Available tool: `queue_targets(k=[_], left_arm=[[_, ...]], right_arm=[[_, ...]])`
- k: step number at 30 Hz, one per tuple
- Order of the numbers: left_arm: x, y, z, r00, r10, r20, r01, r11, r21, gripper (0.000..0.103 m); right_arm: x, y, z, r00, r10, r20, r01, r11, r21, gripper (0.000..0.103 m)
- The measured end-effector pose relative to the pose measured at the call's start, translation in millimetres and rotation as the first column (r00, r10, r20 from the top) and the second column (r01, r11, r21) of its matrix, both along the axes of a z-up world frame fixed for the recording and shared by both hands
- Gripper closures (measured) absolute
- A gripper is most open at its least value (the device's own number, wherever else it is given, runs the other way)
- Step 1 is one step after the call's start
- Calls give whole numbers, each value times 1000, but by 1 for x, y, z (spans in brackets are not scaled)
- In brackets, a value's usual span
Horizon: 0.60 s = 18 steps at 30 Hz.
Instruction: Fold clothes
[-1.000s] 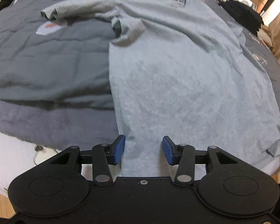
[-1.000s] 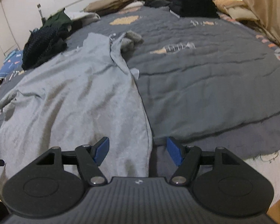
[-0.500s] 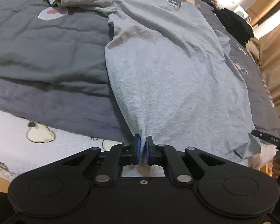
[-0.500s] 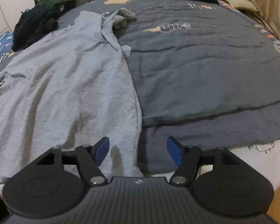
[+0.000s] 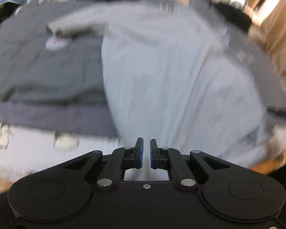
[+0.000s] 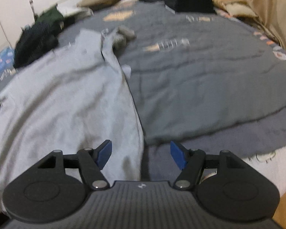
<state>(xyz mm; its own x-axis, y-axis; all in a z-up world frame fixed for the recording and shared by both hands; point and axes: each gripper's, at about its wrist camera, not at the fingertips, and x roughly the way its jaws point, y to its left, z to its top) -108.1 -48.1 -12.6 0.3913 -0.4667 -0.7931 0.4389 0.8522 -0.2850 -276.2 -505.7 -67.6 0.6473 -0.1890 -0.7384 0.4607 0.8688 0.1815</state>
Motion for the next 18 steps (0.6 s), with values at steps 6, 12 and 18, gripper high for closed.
queue_targets(k=[6,12,18], left_arm=[[25,-32,17,988,43,147,-15,982,-189,57],[68,-102,12,982,32,186,25,955,-296,57],[114,-159,10,978,-5,206,75,939,-335,56]], right_arm=[[11,3,18,991,12,131,-18,999,43,36],[42,1,29,980,3,198,-19,997,78,36],[91,-21,45,972,9,234,-24,998,60,36]])
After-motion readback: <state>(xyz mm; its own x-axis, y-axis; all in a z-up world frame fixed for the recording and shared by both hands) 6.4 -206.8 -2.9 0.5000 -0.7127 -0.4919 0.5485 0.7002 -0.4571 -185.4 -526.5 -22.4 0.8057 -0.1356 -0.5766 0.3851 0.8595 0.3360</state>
